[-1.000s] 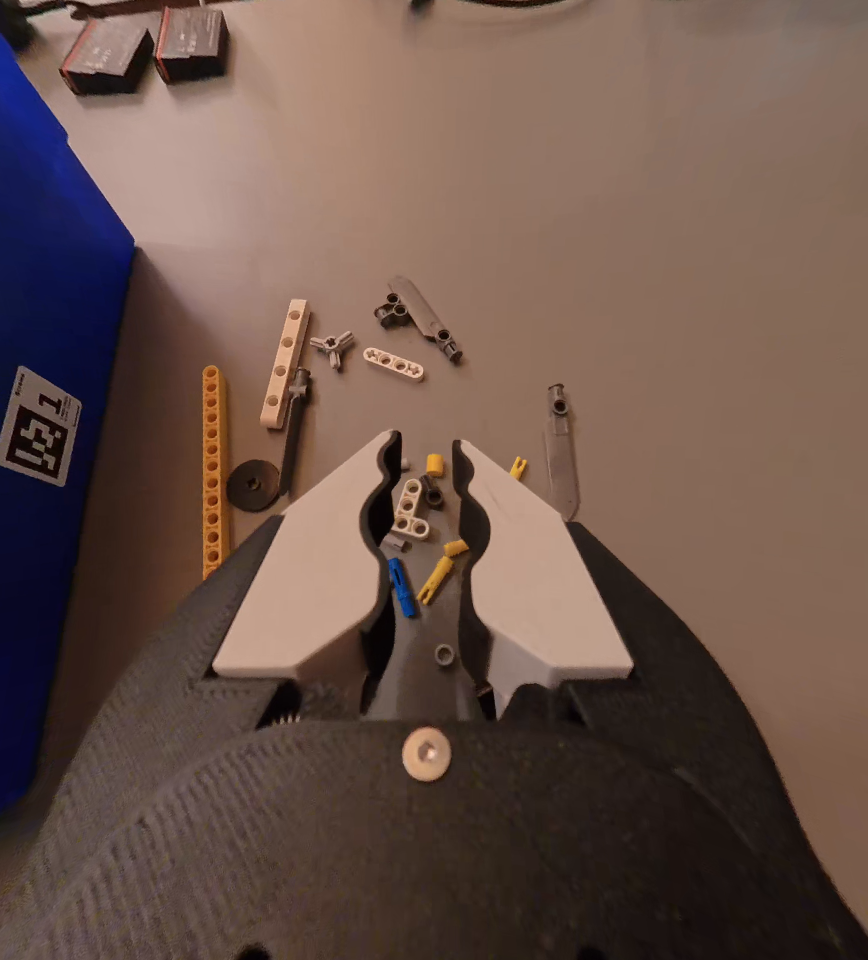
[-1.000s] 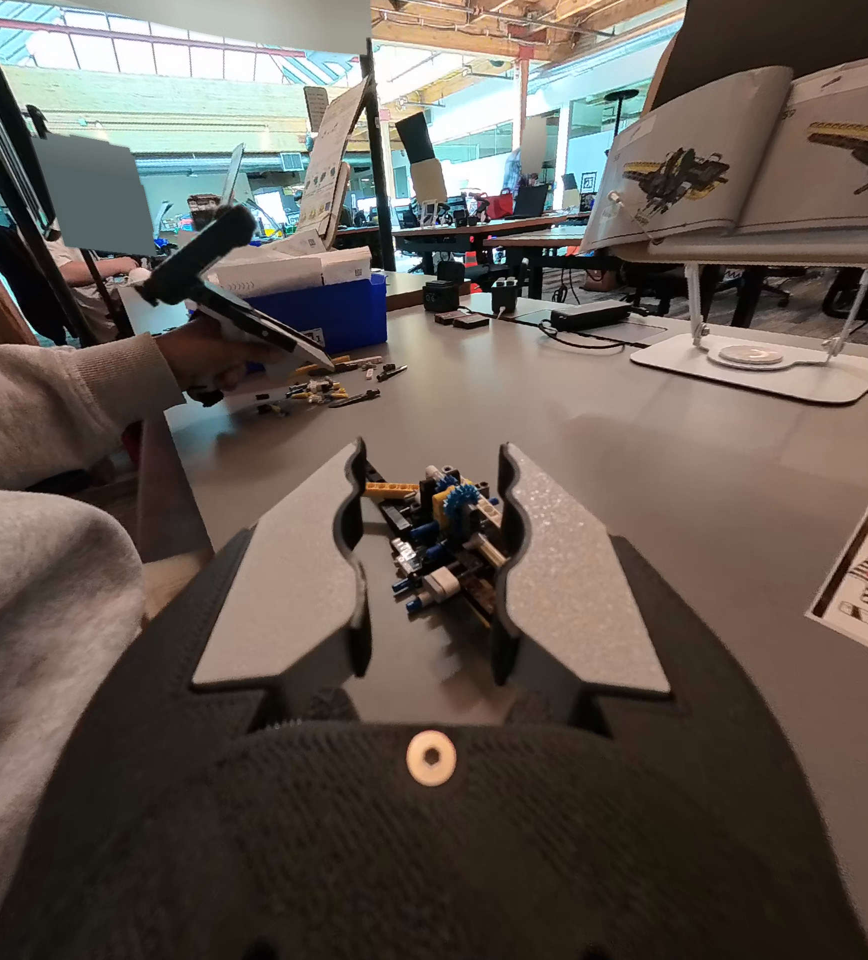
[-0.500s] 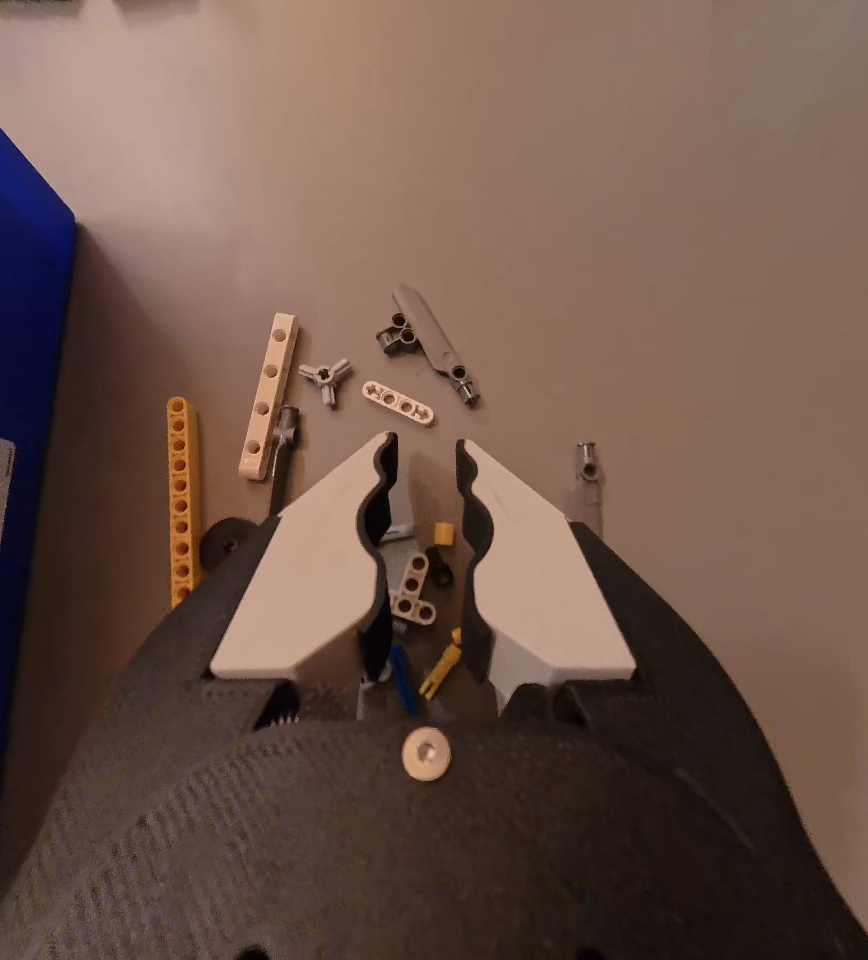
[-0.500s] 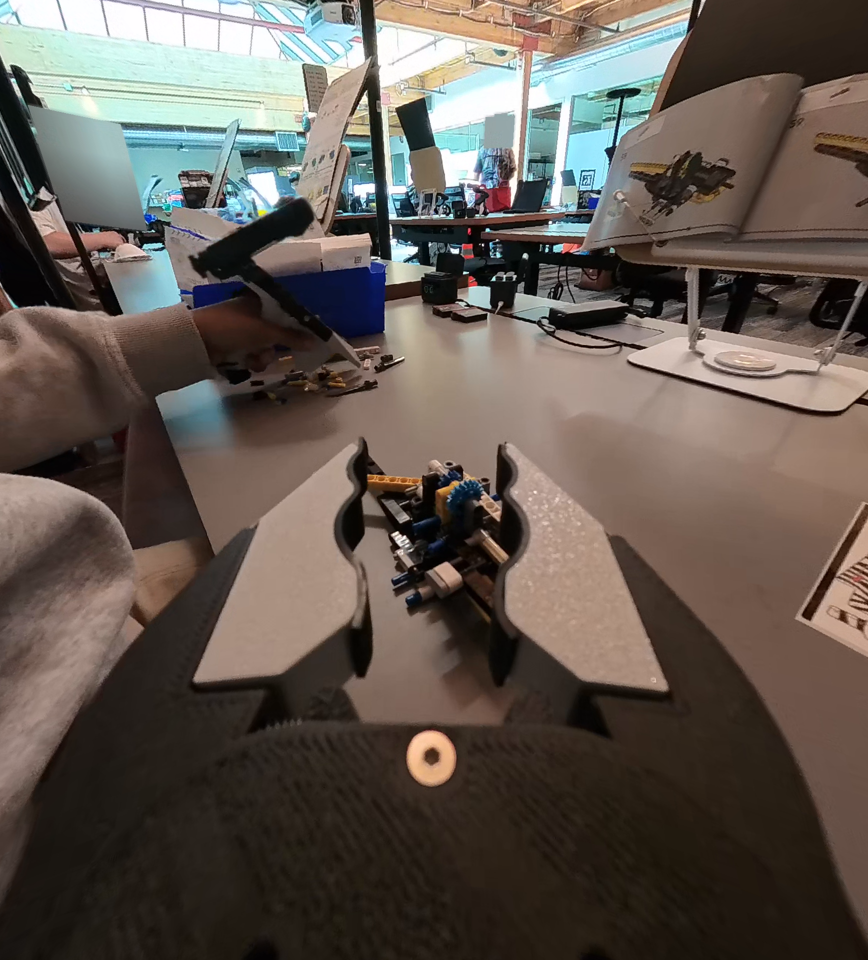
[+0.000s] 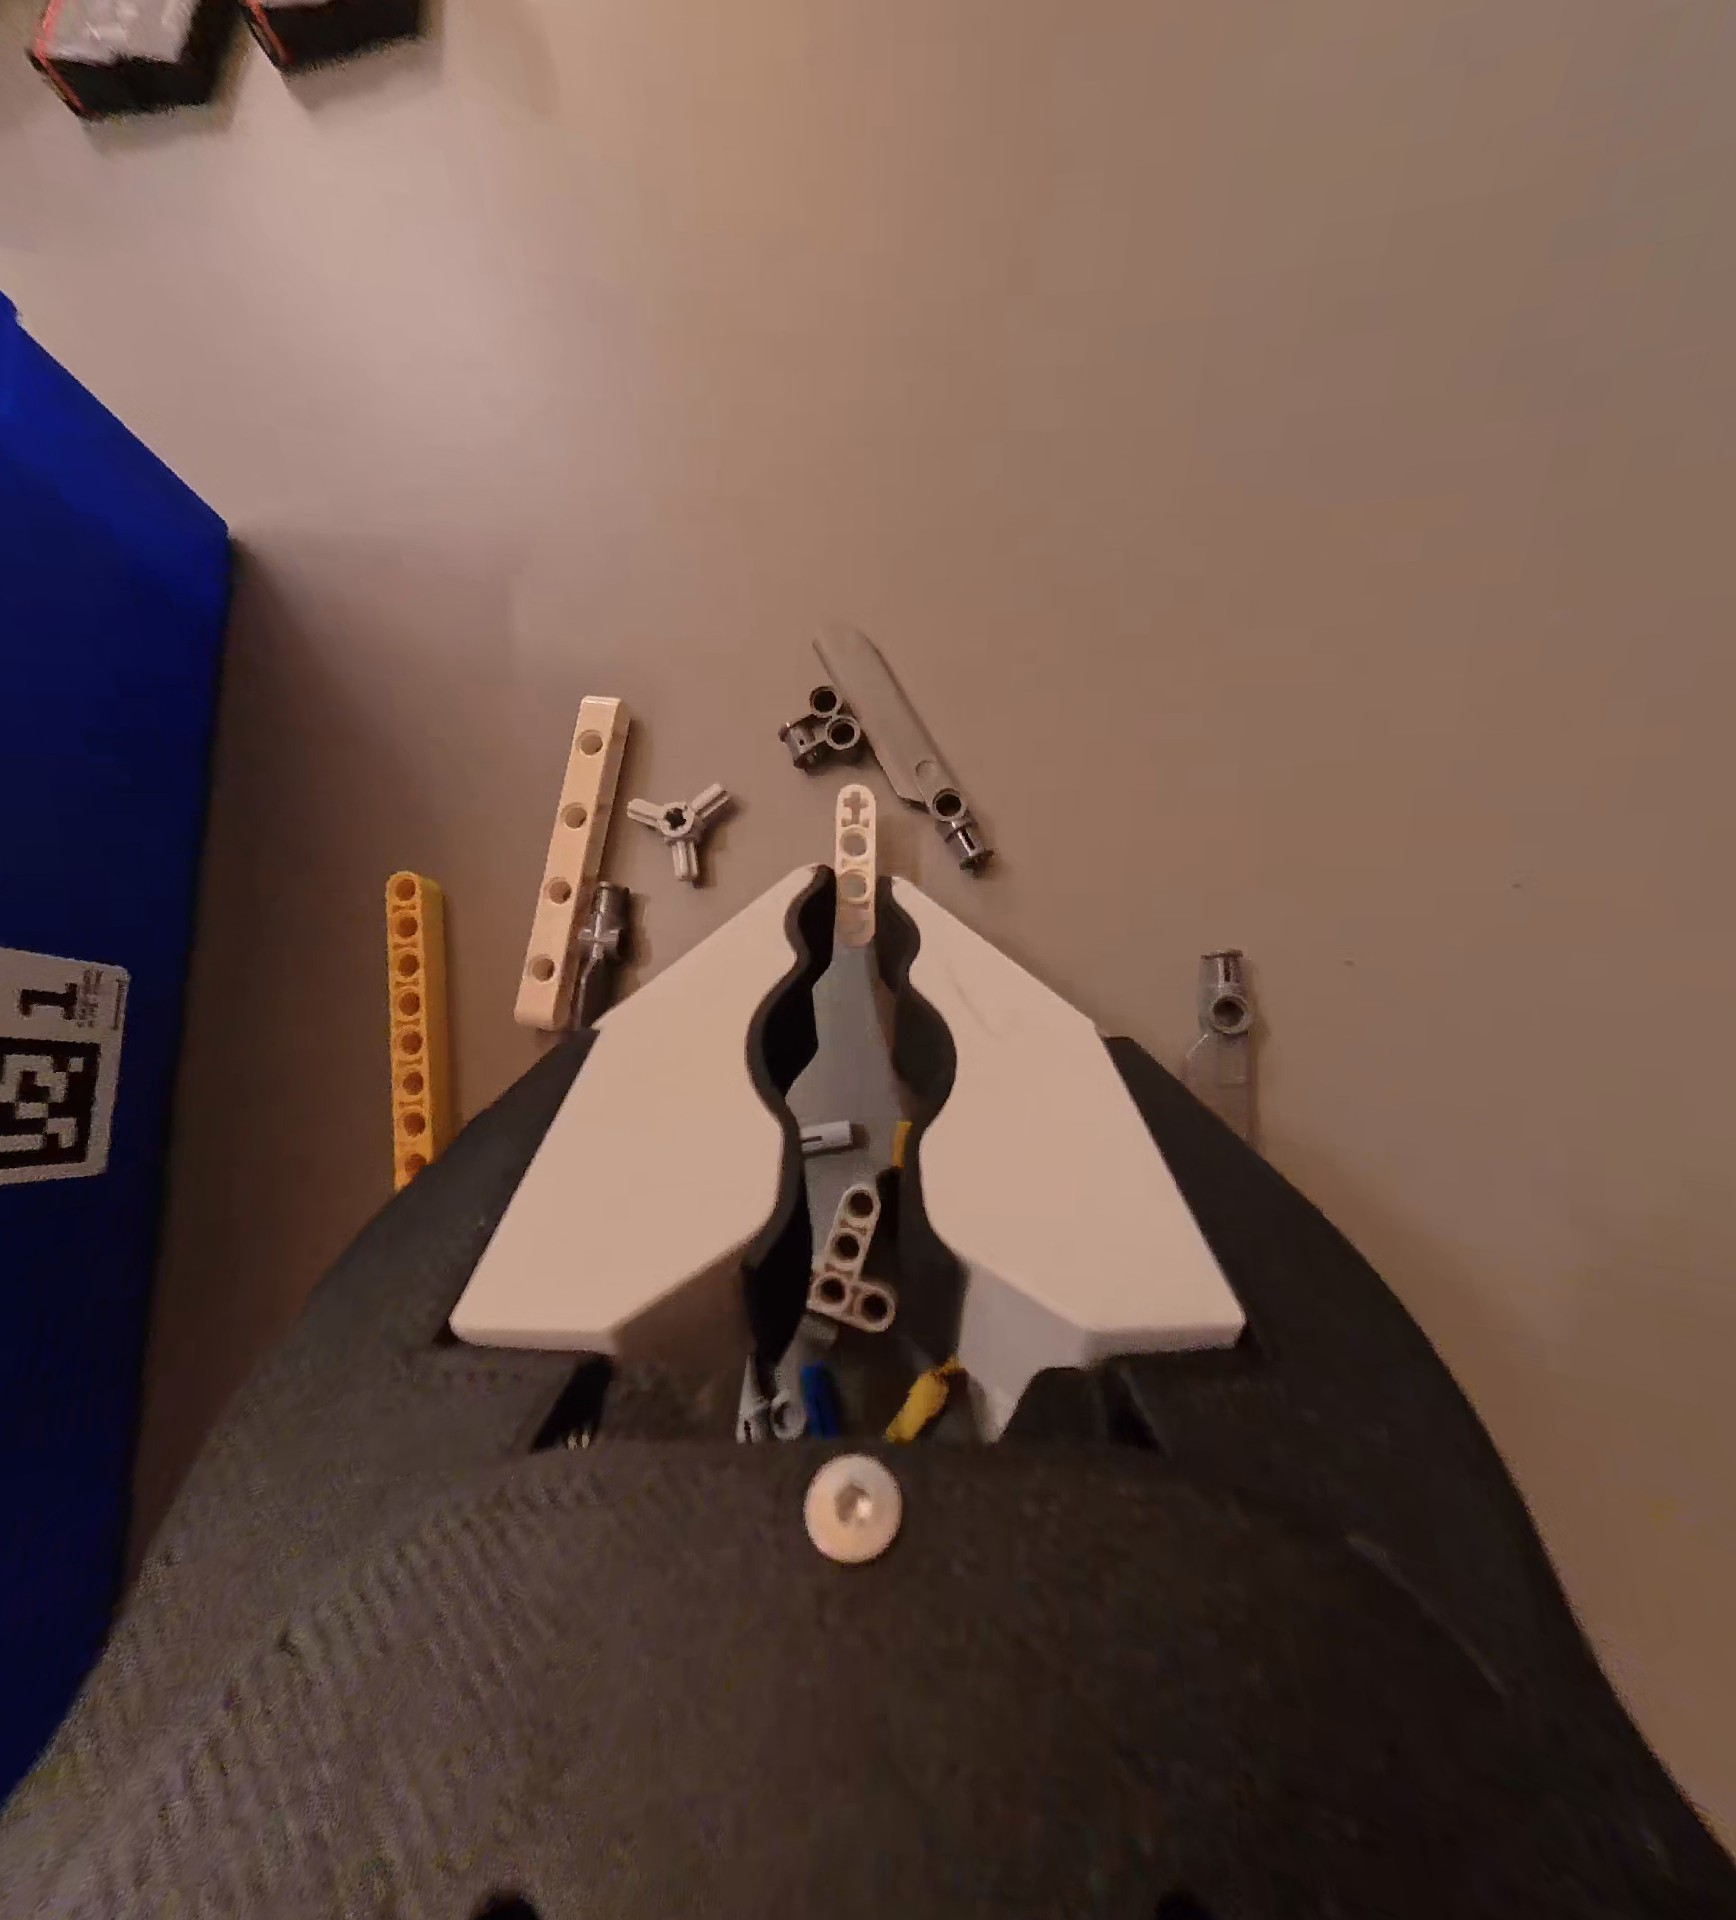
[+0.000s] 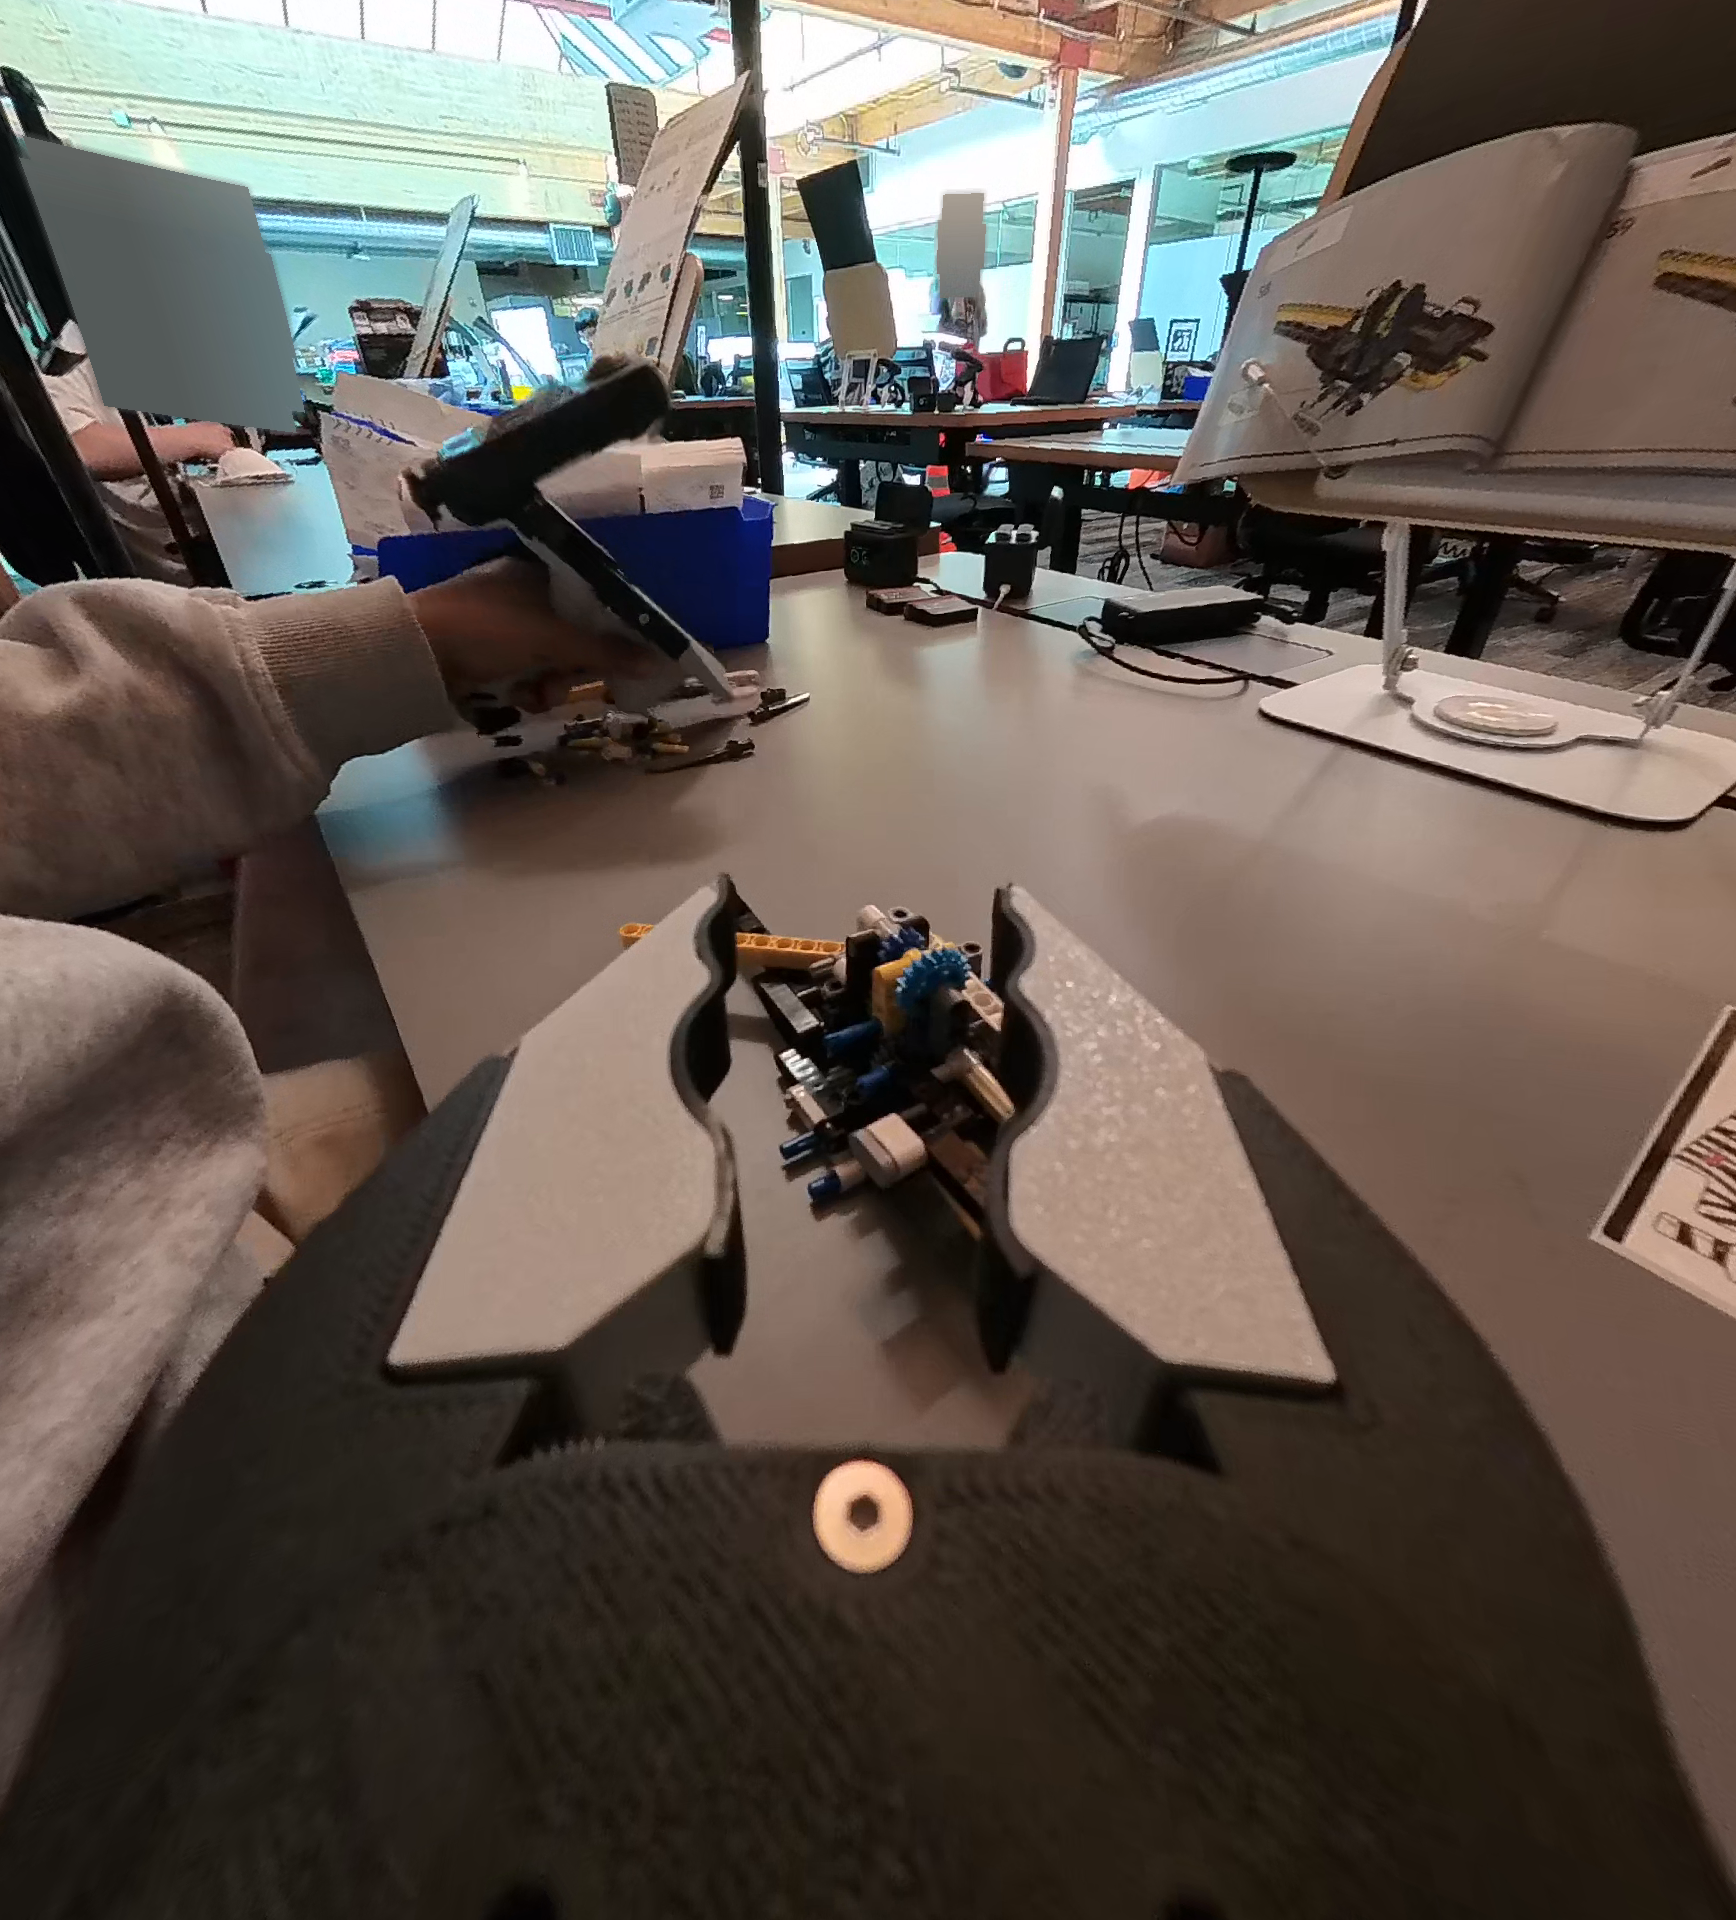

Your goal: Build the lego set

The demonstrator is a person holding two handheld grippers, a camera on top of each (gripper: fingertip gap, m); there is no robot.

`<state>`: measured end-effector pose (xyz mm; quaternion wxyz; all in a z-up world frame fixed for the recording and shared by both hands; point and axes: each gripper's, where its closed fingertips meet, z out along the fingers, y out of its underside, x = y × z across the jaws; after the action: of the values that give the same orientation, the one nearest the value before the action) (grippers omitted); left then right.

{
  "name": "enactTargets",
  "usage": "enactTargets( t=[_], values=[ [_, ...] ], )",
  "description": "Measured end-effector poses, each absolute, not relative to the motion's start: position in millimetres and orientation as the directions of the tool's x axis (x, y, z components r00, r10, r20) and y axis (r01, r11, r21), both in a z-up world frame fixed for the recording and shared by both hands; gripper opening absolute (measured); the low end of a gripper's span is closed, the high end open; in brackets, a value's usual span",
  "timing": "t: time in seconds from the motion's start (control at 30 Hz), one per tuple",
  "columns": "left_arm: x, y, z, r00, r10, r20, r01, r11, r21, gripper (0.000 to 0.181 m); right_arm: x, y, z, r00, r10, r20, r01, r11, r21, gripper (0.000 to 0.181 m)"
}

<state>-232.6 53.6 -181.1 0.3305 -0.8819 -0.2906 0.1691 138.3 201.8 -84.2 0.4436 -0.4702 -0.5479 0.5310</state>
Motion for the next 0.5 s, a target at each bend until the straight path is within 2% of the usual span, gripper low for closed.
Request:
enactTargets(
  t=[0.2, 0.33, 0.5],
  values=[
    [-218, 64, -136, 0.8, 0.589, -0.116, 0.28, -0.536, -0.796, 0.006, 139, 201, -85, -0.165, 0.986, -0.009, 0.048, -0.001, -0.999, 0.048],
    [-169, 88, -109, 0.873, 0.485, -0.057, 0.2, -0.462, -0.864, 0.006, 140, 201, -85, -0.157, 0.988, -0.002, 0.053, 0.007, -0.999, 0.047],
    [-87, 119, -116, 0.947, 0.318, 0.043, 0.187, -0.439, -0.879, 0.006, 144, 210, -84, -0.108, 0.994, 0.02, 0.053, 0.025, -0.998, 0.043]
  ],
)
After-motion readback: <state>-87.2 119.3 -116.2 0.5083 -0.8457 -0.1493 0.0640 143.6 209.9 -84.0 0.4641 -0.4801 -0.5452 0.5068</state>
